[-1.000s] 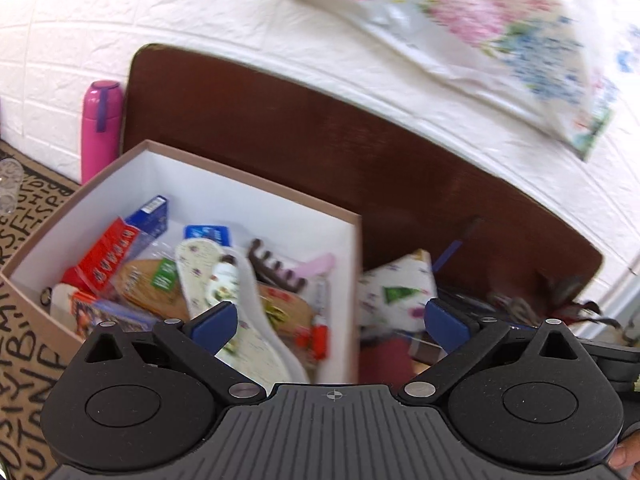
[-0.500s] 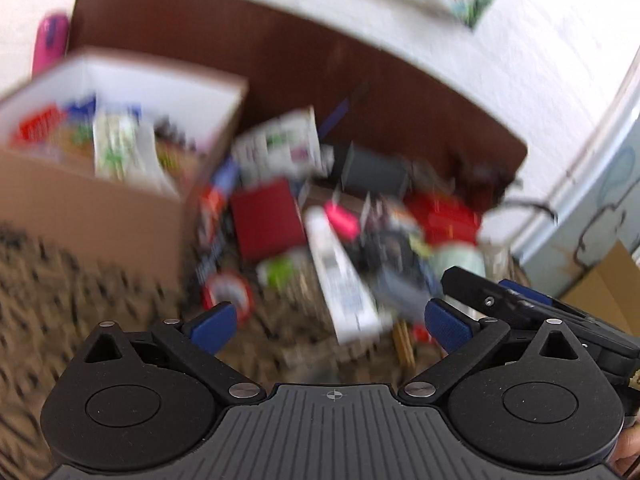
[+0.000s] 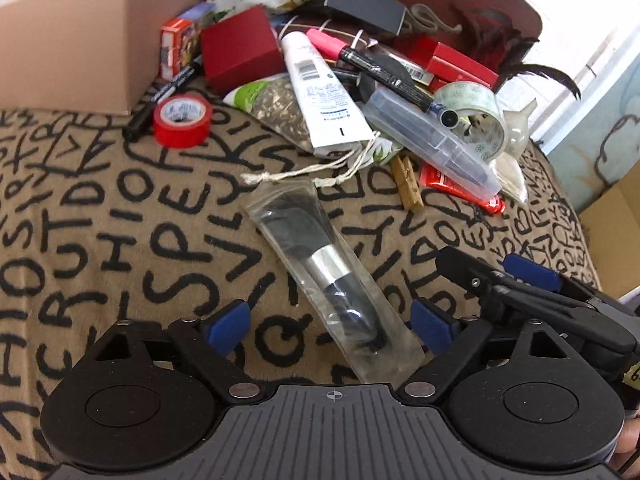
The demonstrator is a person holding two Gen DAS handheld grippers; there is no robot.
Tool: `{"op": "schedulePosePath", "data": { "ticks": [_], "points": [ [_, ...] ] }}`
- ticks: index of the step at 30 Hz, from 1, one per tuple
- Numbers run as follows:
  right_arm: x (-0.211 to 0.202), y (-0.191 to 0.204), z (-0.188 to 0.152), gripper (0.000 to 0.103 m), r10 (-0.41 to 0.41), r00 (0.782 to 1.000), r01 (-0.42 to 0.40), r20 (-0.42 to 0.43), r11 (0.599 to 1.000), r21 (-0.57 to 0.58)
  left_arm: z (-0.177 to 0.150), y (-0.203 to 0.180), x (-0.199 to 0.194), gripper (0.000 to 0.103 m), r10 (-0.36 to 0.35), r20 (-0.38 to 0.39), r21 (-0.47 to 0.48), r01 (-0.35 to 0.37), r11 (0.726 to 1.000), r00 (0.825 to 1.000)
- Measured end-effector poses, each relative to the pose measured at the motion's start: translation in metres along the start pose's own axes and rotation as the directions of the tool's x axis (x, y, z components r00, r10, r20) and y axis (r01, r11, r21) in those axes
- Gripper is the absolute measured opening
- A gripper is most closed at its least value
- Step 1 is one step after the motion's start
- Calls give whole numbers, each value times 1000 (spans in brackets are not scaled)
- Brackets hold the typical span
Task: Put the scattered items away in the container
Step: 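Move both grippers back from the box to the pile, then grasp the bagged black makeup brush with the left gripper while the right grasps the wooden clothespin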
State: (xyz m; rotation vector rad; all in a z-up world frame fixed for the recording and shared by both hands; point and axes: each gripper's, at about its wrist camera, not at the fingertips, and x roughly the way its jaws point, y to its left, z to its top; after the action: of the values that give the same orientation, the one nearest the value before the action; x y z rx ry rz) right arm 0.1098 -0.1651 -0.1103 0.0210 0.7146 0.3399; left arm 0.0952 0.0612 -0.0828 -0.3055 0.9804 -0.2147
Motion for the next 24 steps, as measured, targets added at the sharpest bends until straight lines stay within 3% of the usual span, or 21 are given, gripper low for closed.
{"op": "schedulePosePath", "data": {
  "ticks": [4,6,7,8,10,14,18,21,23,24],
  "points": [
    [7,1,3,92,-4,1000,4,3,999,-37,4,-2,6,81,15,-1,22,-15,1000,1000],
    [14,1,5,89,11,1000,-12,-15,999,-40,7,-3,8,71,29,3,30,-29,999,1000],
    [17,2,6,84,22,999,-23,-23,999,-46,8,-3,9,66,35,5,37,-35,999,999],
    [20,4,6,77,27,999,-29,-32,998,-55,9,-3,10,50,37,6,43,-38,998,999],
    [27,7,8,68,37,998,-41,-51,997,-70,12,-2,11,46,33,2,42,-33,999,999],
    [35,11,17,61,24,998,-28,-51,997,-75,19,3,11,34,44,-2,71,-43,997,999],
    [42,19,26,54,23,999,-28,-41,993,-114,25,13,5,33,82,8,75,-82,994,997],
    [52,26,31,48,9,1000,-14,-29,988,-153,26,19,3,61,103,9,69,-104,992,995],
    [61,27,30,30,8,999,-16,-51,986,-165,25,23,3,62,95,4,63,-95,993,996],
    [62,27,29,29,5,999,-14,-50,986,-166,24,23,3,62,92,2,64,-92,994,996]
  ]
}}
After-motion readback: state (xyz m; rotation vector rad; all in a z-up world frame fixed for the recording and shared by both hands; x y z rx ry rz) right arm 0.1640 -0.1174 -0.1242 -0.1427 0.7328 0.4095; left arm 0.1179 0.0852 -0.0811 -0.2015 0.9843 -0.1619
